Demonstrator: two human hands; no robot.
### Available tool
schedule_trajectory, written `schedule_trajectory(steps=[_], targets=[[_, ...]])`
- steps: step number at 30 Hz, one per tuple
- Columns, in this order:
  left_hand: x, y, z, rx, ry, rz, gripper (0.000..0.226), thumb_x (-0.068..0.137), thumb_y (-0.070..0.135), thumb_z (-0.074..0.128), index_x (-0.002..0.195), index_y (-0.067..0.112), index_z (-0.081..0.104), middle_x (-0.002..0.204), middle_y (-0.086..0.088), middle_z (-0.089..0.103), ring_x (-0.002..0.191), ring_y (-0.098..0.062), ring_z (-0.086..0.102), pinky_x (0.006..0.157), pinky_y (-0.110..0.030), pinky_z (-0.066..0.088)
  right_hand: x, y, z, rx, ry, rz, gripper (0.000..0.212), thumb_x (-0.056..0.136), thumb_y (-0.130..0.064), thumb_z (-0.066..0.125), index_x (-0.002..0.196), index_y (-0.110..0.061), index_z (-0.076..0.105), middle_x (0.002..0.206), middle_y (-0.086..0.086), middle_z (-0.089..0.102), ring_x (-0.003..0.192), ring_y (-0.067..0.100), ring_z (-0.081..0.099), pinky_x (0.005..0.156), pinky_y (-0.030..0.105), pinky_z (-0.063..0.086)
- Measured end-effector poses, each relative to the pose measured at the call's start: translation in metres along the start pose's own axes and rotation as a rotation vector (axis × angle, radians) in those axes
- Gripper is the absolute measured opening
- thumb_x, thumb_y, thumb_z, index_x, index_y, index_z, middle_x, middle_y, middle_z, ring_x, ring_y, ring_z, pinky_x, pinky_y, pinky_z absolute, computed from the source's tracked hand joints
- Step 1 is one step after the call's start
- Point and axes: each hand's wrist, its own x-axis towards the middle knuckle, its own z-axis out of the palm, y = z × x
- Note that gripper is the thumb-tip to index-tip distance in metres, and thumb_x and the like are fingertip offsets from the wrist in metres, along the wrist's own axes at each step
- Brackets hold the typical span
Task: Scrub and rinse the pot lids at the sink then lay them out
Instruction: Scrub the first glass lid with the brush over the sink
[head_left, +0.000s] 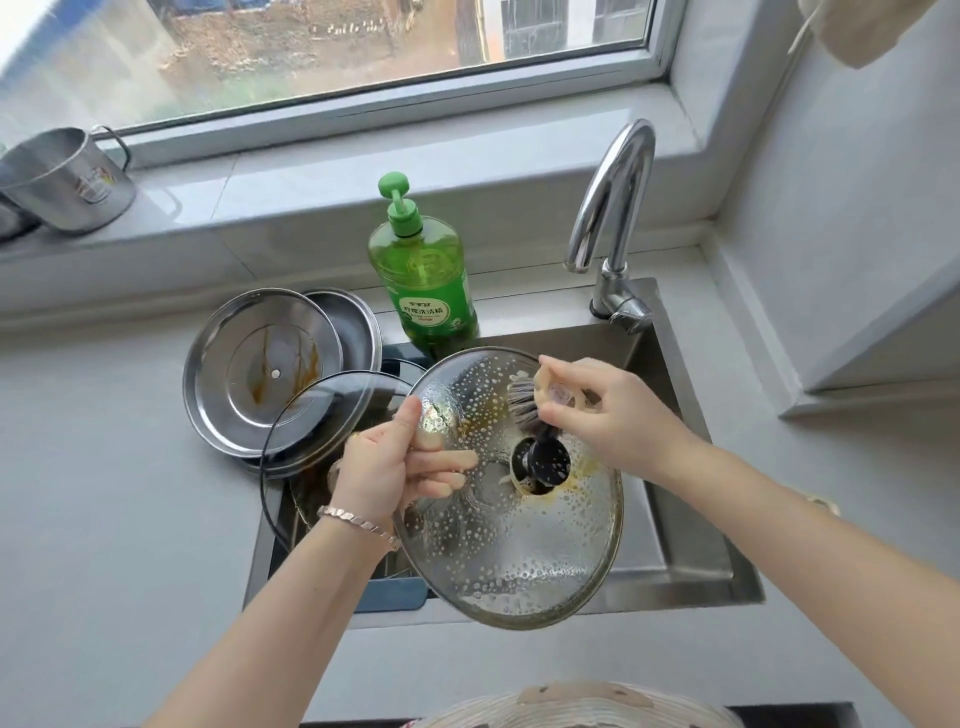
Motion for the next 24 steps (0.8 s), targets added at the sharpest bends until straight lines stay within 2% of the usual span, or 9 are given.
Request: schedule_trajectory(steps=[3,7,9,11,14,16,19,21,24], targets=[[-0.003,-0.001,0.002,0.03,-0.032,0.018,0.037,0.093,0.029,0.047,0.069,0.001,0.048,0.058,-0.019,0.067,0.038,-0.019,0.06,0.034,-0.017,0.046,0.013,0.003,-0.014,-0.026,0.153,0.151,0.053,0.091,-0.035,0.055,0.141,-0.021,0.042,0.136,-0.003,0.051,0.122,0.014,0.046,0.097,0.028,0.034],[-0.003,0.002,0.007,0.143,-0.083,0.106,0.027,0.086,0.02,0.058,0.07,0.001,0.05,0.058,-0.016,0.068,0.039,-0.016,0.061,0.037,-0.018,0.048,0.0,-0.022,-0.002,0.04,0.036,-0.103,0.037,0.085,-0.027,0.063,0.122,-0.026,0.058,0.094,-0.015,0.054,0.079,-0.004,0.051,0.075,0.02,0.04],[-0.005,0.008,0.009,0.222,-0.119,0.171,0.023,0.082,0.016,0.063,0.072,-0.001,0.051,0.057,-0.013,0.069,0.044,-0.015,0.064,0.039,-0.019,0.05,0.004,-0.024,-0.01,-0.078,0.102,-0.089,0.019,0.08,-0.026,0.062,0.098,-0.027,0.061,0.09,-0.014,0.053,0.08,0.004,0.052,0.07,0.024,0.042],[-0.006,0.015,0.014,0.374,-0.165,0.291,0.026,0.081,0.015,0.066,0.071,-0.004,0.052,0.055,-0.009,0.068,0.053,-0.013,0.068,0.042,-0.02,0.051,0.015,-0.015,-0.031,-0.235,0.277,0.1,0.017,0.08,-0.033,0.058,0.095,-0.028,0.055,0.096,-0.008,0.057,0.088,0.014,0.053,0.069,0.029,0.04],[-0.002,0.016,0.017,0.878,-0.152,0.643,0.046,0.079,0.043,0.065,0.058,0.006,0.05,0.047,0.0,0.054,0.045,-0.007,0.053,0.047,-0.028,0.046,0.018,-0.016,-0.056,-0.053,0.463,0.056,0.028,0.076,-0.048,0.057,0.094,-0.028,0.058,0.088,-0.008,0.062,0.082,0.016,0.057,0.068,0.029,0.041],[0.003,0.017,0.019,1.145,-0.107,0.857,0.05,0.073,0.061,0.049,0.05,0.021,0.03,0.042,0.004,0.032,0.042,-0.015,0.033,0.044,-0.03,0.036,0.008,-0.035,-0.057,-0.038,0.422,-0.214,0.034,0.07,-0.061,0.057,0.086,-0.03,0.058,0.076,-0.013,0.059,0.069,0.005,0.055,0.063,0.023,0.043],[0.006,0.021,0.022,1.206,-0.144,0.985,0.046,0.071,0.064,0.041,0.052,0.027,0.02,0.041,0.008,0.023,0.042,-0.019,0.029,0.042,-0.023,0.027,0.0,-0.046,-0.044,-0.351,0.259,-0.486,0.042,0.072,-0.066,0.052,0.086,-0.027,0.061,0.073,-0.014,0.057,0.066,0.004,0.051,0.058,0.018,0.04],[0.008,0.022,0.018,1.184,-0.214,0.975,0.053,0.07,0.069,0.042,0.05,0.02,0.035,0.041,0.006,0.032,0.041,-0.018,0.032,0.042,-0.028,0.032,0.002,-0.034,-0.046,-0.351,0.191,-0.441,0.035,0.074,-0.059,0.059,0.084,-0.025,0.062,0.064,-0.014,0.055,0.06,0.003,0.049,0.053,0.015,0.035],[0.01,0.019,0.003,1.053,-0.311,0.895,0.078,0.069,0.078,0.044,0.054,0.001,0.044,0.043,-0.006,0.039,0.041,-0.016,0.036,0.044,-0.032,0.037,0.0,-0.007,-0.058,0.013,0.046,-0.162,0.021,0.075,-0.043,0.066,0.075,-0.022,0.061,0.055,-0.016,0.052,0.047,0.001,0.044,0.049,0.01,0.031]])
